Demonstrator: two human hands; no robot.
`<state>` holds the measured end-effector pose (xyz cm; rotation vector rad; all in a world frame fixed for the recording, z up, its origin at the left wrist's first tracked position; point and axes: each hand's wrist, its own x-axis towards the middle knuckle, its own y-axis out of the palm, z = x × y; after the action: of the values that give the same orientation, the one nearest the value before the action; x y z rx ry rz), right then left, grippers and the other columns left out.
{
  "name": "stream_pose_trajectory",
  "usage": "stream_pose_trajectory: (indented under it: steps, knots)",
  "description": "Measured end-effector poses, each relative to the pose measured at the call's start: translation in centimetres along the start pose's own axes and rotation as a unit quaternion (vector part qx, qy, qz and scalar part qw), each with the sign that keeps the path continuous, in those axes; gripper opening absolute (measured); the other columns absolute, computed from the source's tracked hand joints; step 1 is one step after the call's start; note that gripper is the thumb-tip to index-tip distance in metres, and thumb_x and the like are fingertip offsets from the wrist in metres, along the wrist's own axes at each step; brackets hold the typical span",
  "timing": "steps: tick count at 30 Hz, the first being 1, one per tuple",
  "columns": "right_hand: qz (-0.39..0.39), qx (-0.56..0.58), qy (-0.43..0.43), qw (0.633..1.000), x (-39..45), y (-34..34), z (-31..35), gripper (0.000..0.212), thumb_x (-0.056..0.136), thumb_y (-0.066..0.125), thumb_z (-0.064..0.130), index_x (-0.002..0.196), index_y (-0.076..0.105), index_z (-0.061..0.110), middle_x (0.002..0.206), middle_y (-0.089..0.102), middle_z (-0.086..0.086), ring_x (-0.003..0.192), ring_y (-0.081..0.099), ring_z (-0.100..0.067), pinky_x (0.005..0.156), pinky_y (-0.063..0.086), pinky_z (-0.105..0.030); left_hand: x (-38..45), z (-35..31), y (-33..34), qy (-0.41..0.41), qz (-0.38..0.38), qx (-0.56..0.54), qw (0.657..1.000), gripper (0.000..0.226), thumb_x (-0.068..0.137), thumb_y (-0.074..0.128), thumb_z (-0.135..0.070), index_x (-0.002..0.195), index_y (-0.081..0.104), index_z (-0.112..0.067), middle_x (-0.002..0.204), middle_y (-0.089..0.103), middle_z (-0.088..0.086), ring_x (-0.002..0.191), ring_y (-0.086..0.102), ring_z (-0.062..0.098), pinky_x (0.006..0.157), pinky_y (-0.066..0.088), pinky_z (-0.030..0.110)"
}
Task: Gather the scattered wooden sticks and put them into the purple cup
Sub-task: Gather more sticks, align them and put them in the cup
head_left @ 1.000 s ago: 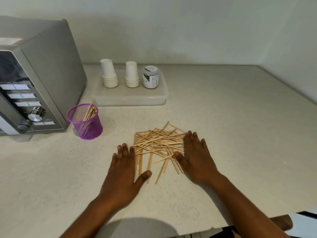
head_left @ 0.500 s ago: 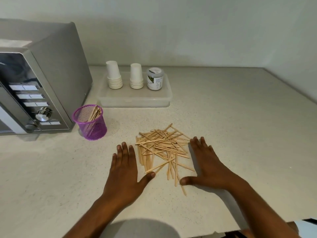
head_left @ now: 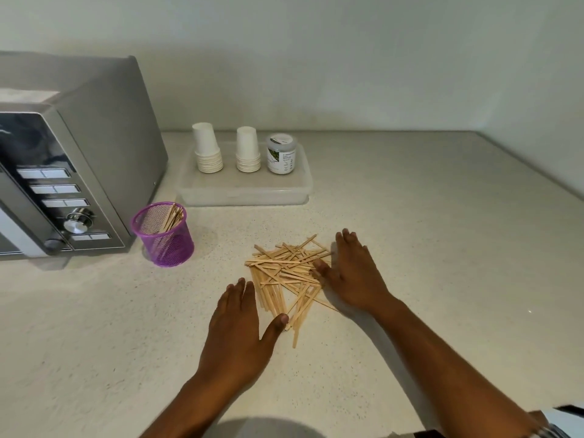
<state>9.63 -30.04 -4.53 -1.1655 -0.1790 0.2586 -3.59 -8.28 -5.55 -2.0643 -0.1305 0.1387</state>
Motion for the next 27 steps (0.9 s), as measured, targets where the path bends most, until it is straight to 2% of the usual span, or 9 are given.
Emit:
stream_pose_trajectory:
  steps: [3, 7, 9, 11, 13, 15, 19, 23, 27]
  knots:
    - [0.042, -0.025, -0.012, 0.999, -0.3, 1.0, 0.7, 0.088, 0.100, 0.019, 0.067, 0.162, 0.001, 0.007, 0.171, -0.005, -0.013, 0.158, -0.012, -0.026, 0.129, -0.001, -0.045, 0.0, -0.8, 0.0, 0.008, -0.047, -0.017, 0.999, 0.084, 0.090, 0.042, -0.073, 0.155, 0.027, -0.023, 0.156, 0.032, -0.001, 0.141, 0.025, 0.018, 0.111, 0.036, 0.035]
    - [0.056, -0.003, -0.097, 0.994, -2.2, 2.7, 2.3, 0.082, 0.101, 0.019, 0.064, 0.163, 0.004, 0.012, 0.172, 0.001, -0.008, 0.158, -0.008, -0.021, 0.129, -0.001, -0.040, 0.3, -1.4, 0.3, 0.040, -0.026, -0.077, 0.996, 0.078, 0.093, 0.046, -0.067, 0.156, 0.027, -0.025, 0.153, 0.036, -0.003, 0.138, 0.026, 0.015, 0.105, 0.031, 0.026]
    - [0.048, 0.061, -0.104, 0.992, -2.2, 2.3, 2.8, 0.080, 0.098, 0.028, 0.064, 0.161, 0.018, 0.016, 0.169, 0.023, -0.005, 0.157, 0.016, -0.022, 0.125, 0.014, -0.032, 0.2, -1.3, 0.3, 0.052, -0.012, -0.109, 0.993, 0.076, 0.093, 0.043, -0.067, 0.156, 0.029, -0.027, 0.157, 0.035, -0.008, 0.142, 0.026, 0.012, 0.107, 0.026, 0.022]
    - [0.004, 0.116, -0.079, 0.990, -1.4, 1.1, 2.8, 0.074, 0.094, 0.043, 0.065, 0.155, 0.035, 0.023, 0.159, 0.045, 0.001, 0.145, 0.042, -0.020, 0.114, 0.034, -0.032, 0.2, -1.0, -0.1, 0.055, -0.002, -0.145, 0.988, 0.071, 0.090, 0.039, -0.068, 0.151, 0.037, -0.031, 0.155, 0.041, -0.012, 0.141, 0.033, 0.009, 0.110, 0.029, 0.023]
    - [-0.038, 0.115, -0.056, 0.991, -0.1, 0.1, 2.8, 0.073, 0.088, 0.059, 0.067, 0.149, 0.045, 0.028, 0.152, 0.052, 0.004, 0.137, 0.051, -0.019, 0.110, 0.045, -0.037, 0.3, -0.1, -0.6, 0.064, -0.023, -0.160, 0.985, 0.060, 0.093, 0.042, -0.061, 0.145, 0.045, -0.032, 0.146, 0.050, -0.012, 0.134, 0.042, 0.007, 0.106, 0.037, 0.023]
    - [-0.025, 0.077, -0.040, 0.996, 1.1, -0.7, 3.2, 0.084, 0.077, 0.066, 0.076, 0.146, 0.048, 0.030, 0.149, 0.052, 0.002, 0.134, 0.051, -0.021, 0.106, 0.049, -0.042, 0.9, 1.1, -1.0, 0.081, -0.075, -0.117, 0.987, 0.047, 0.099, 0.049, -0.049, 0.141, 0.053, -0.028, 0.140, 0.055, -0.009, 0.130, 0.045, 0.010, 0.103, 0.040, 0.025]
    - [0.046, -0.074, -0.061, 0.994, 2.3, -0.3, 5.7, 0.118, 0.050, 0.045, 0.104, 0.140, 0.049, 0.028, 0.142, 0.049, -0.005, 0.127, 0.048, -0.030, 0.098, 0.049, -0.048, 3.0, 3.2, -1.9, 0.053, -0.117, 0.012, 0.992, 0.051, 0.100, 0.054, -0.039, 0.147, 0.047, -0.020, 0.153, 0.047, 0.003, 0.143, 0.039, 0.023, 0.115, 0.039, 0.040]
    - [-0.001, -0.137, -0.101, 0.985, 2.2, 1.8, 7.0, 0.096, 0.058, 0.043, 0.100, 0.125, 0.053, 0.032, 0.130, 0.054, -0.003, 0.118, 0.049, -0.028, 0.091, 0.049, -0.045, 3.8, 4.6, -1.3, -0.002, -0.092, 0.024, 0.995, 0.062, 0.102, 0.041, -0.050, 0.157, 0.031, -0.022, 0.167, 0.026, 0.002, 0.155, 0.018, 0.023, 0.124, 0.025, 0.044]
    - [-0.023, -0.104, -0.135, 0.985, 2.3, 2.1, 7.0, 0.066, 0.078, 0.058, 0.078, 0.126, 0.061, 0.033, 0.125, 0.060, 0.001, 0.113, 0.055, -0.023, 0.085, 0.053, -0.040, 3.9, 5.0, -1.0, -0.002, -0.098, 0.004, 0.995, 0.063, 0.101, 0.040, -0.054, 0.156, 0.031, -0.024, 0.167, 0.026, 0.001, 0.155, 0.017, 0.022, 0.124, 0.023, 0.042]
